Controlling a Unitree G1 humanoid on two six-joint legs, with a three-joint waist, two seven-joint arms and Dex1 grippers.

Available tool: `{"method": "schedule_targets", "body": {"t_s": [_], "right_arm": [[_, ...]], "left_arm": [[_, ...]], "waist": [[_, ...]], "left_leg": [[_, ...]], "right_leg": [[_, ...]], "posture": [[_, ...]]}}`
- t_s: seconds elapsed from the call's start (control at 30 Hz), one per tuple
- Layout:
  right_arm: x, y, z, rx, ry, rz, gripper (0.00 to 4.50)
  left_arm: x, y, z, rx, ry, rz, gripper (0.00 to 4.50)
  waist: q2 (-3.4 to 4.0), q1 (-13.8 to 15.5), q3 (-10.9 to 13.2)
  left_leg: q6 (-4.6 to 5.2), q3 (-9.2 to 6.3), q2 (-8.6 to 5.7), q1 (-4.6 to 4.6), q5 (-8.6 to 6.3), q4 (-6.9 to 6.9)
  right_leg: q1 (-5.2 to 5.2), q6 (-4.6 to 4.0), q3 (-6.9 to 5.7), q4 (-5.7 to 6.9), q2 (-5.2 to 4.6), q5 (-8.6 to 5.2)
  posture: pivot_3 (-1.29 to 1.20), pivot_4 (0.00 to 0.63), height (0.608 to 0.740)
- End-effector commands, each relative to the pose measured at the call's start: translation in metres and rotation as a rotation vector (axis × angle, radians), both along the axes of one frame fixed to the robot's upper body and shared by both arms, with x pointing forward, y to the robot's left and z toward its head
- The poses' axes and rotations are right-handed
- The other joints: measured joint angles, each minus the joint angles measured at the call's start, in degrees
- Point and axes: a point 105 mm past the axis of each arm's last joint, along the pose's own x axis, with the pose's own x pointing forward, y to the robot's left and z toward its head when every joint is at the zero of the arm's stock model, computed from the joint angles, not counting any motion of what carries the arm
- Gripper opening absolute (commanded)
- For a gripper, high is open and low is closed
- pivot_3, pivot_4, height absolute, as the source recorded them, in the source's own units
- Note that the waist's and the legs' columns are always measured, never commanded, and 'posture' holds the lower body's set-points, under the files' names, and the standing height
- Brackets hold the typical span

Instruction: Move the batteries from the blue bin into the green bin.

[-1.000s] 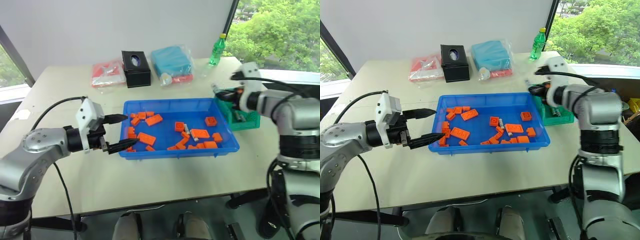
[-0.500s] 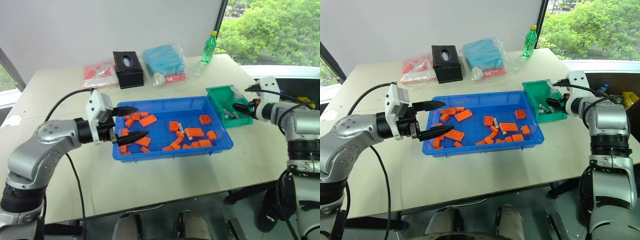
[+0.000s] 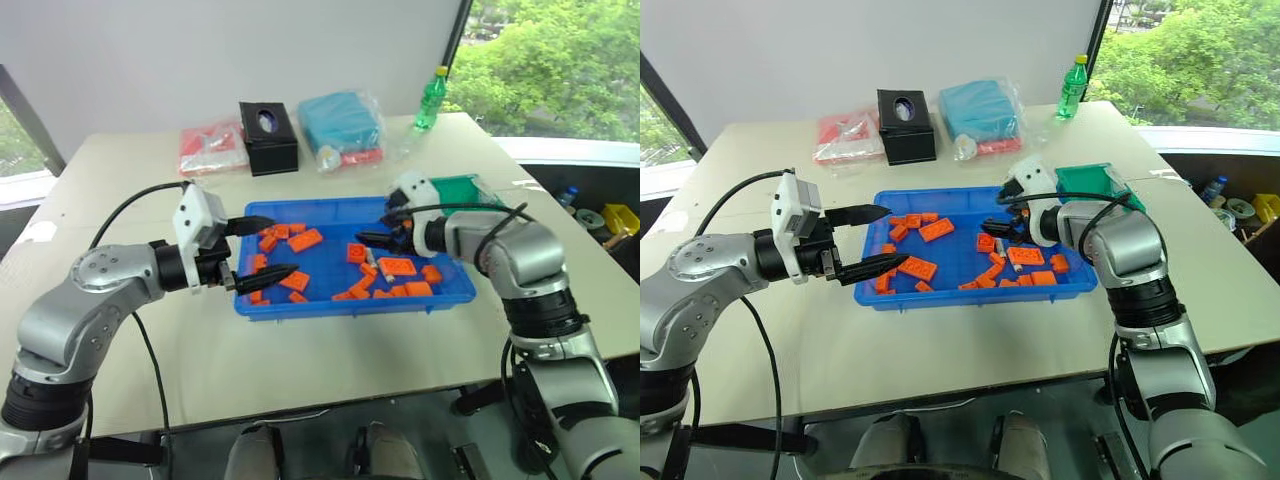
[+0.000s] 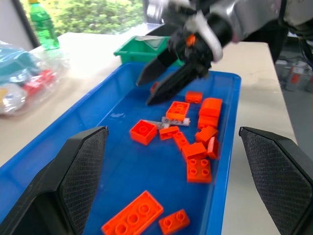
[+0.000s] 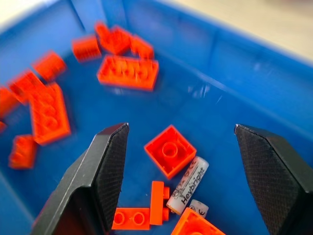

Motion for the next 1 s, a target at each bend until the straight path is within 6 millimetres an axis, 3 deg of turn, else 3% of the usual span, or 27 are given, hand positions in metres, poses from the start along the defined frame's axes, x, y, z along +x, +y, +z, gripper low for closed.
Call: {"method": "schedule_targets", "body": {"t_s": [0.03,0.2,0.7,1.0], "right_arm": [[0.013,-0.004,-0.006,-0.06,-0.018,-0.034,3.53],[0.022,-0.008,-0.013,-0.104,-0.016,-0.035,3.53],[0.018,-0.011,-0.021,-0.127,0.007,0.019,3.53],[0.019,0.002,-0.046,-0.175,0.045,0.066,3.53]], "left_arm": [[-0.003,-0.002,0.013,-0.003,-0.059,-0.003,4.5],[-0.004,0.0,0.014,-0.004,-0.064,0.01,4.5],[-0.003,0.002,0.015,-0.001,-0.074,0.033,4.5],[-0.002,0.0,0.017,-0.002,-0.081,0.024,4.5]], "waist": [[-0.03,0.2,0.0],[-0.07,0.0,0.0],[-0.09,-1.1,-0.1],[-0.06,-1.1,-0.1]], "left_leg": [[-0.03,0.0,-0.05,-0.01,0.02,0.0],[-0.12,-0.01,-0.07,-0.01,0.08,0.04],[-0.12,-0.1,-0.02,0.09,0.08,0.06],[-0.12,-0.1,-0.02,0.09,0.08,0.06]], "right_leg": [[0.05,0.0,0.0,-0.02,0.0,0.0],[0.1,0.12,0.0,0.0,-0.02,0.06],[0.08,0.16,0.03,0.04,-0.02,0.08],[0.07,0.16,0.03,0.06,-0.02,0.08]], "posture": [[0.0,0.15,0.608],[0.0,0.15,0.608],[0.0,0.15,0.608],[0.0,0.15,0.608]]}}
